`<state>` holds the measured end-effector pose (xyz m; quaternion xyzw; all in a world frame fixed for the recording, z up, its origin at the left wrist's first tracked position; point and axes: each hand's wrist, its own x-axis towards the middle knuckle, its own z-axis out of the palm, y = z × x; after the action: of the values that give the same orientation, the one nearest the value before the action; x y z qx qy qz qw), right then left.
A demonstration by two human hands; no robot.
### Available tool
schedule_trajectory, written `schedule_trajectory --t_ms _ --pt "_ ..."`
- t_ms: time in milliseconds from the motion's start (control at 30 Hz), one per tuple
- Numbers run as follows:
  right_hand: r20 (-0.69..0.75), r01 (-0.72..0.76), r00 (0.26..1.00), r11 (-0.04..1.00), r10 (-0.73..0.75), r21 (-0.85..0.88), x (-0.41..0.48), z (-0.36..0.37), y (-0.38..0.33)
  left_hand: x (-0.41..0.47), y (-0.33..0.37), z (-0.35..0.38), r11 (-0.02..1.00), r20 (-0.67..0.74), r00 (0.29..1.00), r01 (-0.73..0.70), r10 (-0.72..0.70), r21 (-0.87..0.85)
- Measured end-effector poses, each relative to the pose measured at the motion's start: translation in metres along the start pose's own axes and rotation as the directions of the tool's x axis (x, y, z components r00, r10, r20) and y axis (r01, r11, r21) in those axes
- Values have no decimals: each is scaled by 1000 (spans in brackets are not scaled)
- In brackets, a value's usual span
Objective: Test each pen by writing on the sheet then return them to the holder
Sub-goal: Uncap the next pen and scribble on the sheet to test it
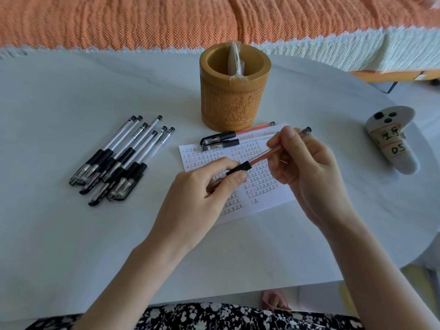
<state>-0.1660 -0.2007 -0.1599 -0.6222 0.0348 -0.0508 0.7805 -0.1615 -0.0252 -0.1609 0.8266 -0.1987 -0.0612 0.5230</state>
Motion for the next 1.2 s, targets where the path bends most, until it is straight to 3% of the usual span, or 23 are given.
schedule_trajectory --t_ms 167,233,300,433,567,667,800,1033,1200 --pt "0 -19 1000 994 19 105 -2 0 -3 -1 0 1 999 11 999 -48 48 16" --pt "73 -77 995 988 68 130 -4 2 -3 -2 0 3 998 24 998 -57 56 13" --pt "149 -137 981 987 123 88 -5 4 -2 -2 -1 5 996 38 998 -60 58 59" --pt "104 -223 969 975 222 -5 -8 7 6 -3 -1 9 986 70 997 -52 42 157" --pt "-28 -128 991 990 130 59 -7 0 7 -3 -4 7 968 84 994 48 -71 248" --pt "-95 -41 995 999 41 3 -7 -15 3 -3 -6 5 915 77 993 54 -92 399" --pt "-125 -69 990 997 63 -43 -12 -20 4 -4 -6 8 864 99 990 35 -97 502" --pt "-260 -77 965 921 -28 -382 -17 -10 13 -1 -6 13 839 130 985 26 -115 543" --pt "-318 -71 942 861 -109 -504 -20 -3 24 -1 -8 13 832 124 986 22 -109 554"
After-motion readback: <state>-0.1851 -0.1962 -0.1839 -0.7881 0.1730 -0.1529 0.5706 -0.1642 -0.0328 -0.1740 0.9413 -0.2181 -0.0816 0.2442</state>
